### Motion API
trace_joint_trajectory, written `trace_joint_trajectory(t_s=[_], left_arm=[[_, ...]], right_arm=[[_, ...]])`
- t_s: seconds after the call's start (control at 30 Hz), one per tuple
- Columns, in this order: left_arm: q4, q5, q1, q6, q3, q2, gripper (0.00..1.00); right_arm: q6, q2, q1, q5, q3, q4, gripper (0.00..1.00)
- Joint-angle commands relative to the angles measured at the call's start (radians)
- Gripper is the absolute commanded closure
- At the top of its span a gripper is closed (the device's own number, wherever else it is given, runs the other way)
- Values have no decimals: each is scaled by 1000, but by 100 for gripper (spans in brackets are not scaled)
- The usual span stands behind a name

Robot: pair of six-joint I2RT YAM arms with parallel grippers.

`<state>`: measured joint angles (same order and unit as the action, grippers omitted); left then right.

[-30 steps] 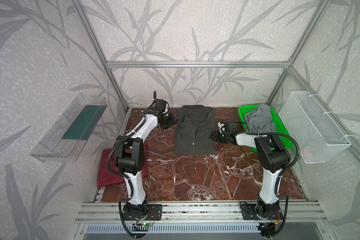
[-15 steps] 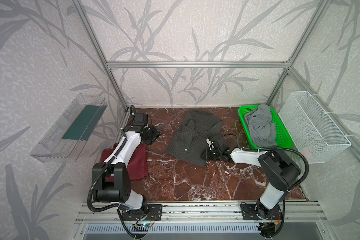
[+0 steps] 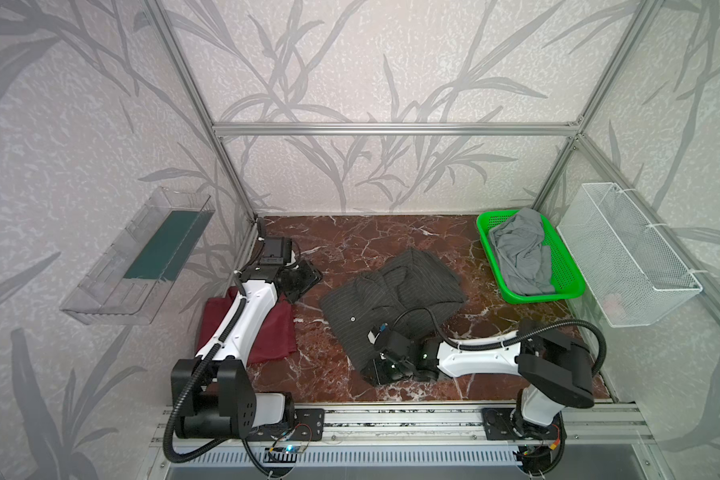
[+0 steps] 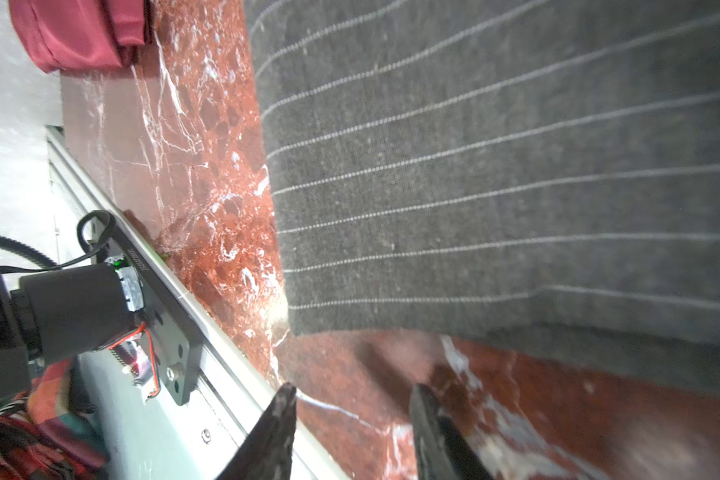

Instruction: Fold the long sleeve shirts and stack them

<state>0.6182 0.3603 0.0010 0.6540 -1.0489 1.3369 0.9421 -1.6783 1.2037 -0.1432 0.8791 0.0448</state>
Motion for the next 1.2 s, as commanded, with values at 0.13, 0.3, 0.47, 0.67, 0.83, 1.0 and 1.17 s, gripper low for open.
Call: trace_joint_trajectory(t_s=[0.13,0.3,0.47,0.67,0.83,1.0,1.17], left_arm=[[-3,21,33,-75,22,-16,42],[-44,99,76,-63,61,-9,42],[-59,166,105,-62,74,9,42],[-78,207,116,-54,85,28,42],[-89,228,119,-48,91,43,42],[-88,223,123,-48,92,44,42],[-92,224,126,-47,93,51,42]], right_arm=[[-275,209,-49,236,213,396,49],[-492,89,-205,100,442,435,50],[-682,-138,-290,81,707,454,50],[-763,-385,-375,91,902,484,55],[-783,-503,-394,49,975,460,55],[-782,-562,-409,61,1011,441,59],[-754,-593,-443,24,1026,417,74]])
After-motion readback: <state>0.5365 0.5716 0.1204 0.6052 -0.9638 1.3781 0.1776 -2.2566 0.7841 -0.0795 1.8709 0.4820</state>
